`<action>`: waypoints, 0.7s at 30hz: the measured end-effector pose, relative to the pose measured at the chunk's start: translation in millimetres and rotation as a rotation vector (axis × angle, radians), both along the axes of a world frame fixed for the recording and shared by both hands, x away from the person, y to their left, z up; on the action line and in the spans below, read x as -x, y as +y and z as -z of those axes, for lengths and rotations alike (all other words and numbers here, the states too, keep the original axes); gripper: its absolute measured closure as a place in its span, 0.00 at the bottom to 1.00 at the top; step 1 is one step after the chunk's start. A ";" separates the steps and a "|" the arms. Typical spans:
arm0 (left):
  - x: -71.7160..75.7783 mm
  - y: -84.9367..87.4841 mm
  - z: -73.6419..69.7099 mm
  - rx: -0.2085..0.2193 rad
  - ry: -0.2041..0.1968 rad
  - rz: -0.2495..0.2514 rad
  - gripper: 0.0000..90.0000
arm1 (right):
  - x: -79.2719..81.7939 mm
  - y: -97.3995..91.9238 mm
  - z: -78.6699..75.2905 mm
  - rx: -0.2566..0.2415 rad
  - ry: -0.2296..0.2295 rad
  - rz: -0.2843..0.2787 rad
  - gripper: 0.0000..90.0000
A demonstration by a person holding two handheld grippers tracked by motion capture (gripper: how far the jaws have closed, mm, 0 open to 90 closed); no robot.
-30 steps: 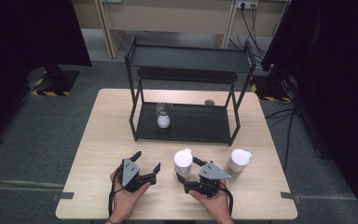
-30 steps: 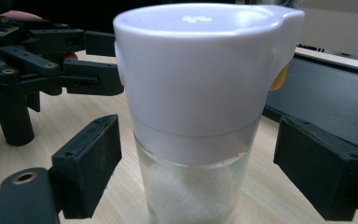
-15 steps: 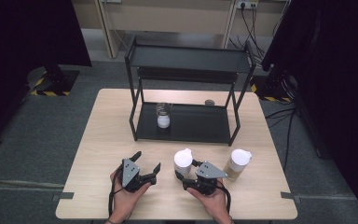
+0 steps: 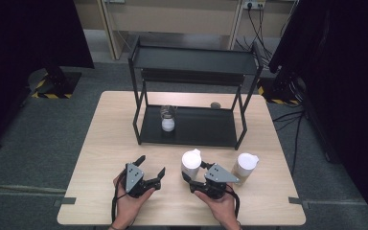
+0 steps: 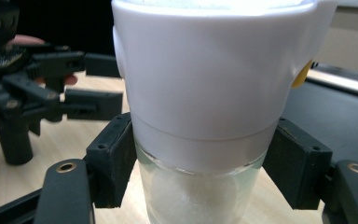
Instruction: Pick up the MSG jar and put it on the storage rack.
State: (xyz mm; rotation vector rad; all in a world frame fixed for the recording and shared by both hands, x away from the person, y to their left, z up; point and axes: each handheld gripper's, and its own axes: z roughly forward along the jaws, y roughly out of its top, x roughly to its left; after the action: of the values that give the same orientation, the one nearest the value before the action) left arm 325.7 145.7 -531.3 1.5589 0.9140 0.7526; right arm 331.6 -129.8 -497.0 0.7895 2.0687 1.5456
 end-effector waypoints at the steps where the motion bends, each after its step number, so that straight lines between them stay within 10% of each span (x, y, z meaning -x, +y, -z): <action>1: 0.0 0.0 0.0 0.000 0.000 0.000 0.13 | -0.4 -0.7 -2.2 -0.003 -0.005 0.006 0.34; 21: 0.3 0.3 0.1 0.003 -0.004 0.000 0.13 | -22.4 -3.8 -29.2 -0.038 -0.045 0.088 0.34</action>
State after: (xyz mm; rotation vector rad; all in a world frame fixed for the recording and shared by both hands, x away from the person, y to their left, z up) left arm 325.4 146.0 -531.5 1.5540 0.9126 0.7536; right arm 354.0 -133.6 -467.7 0.8397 1.9516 1.5448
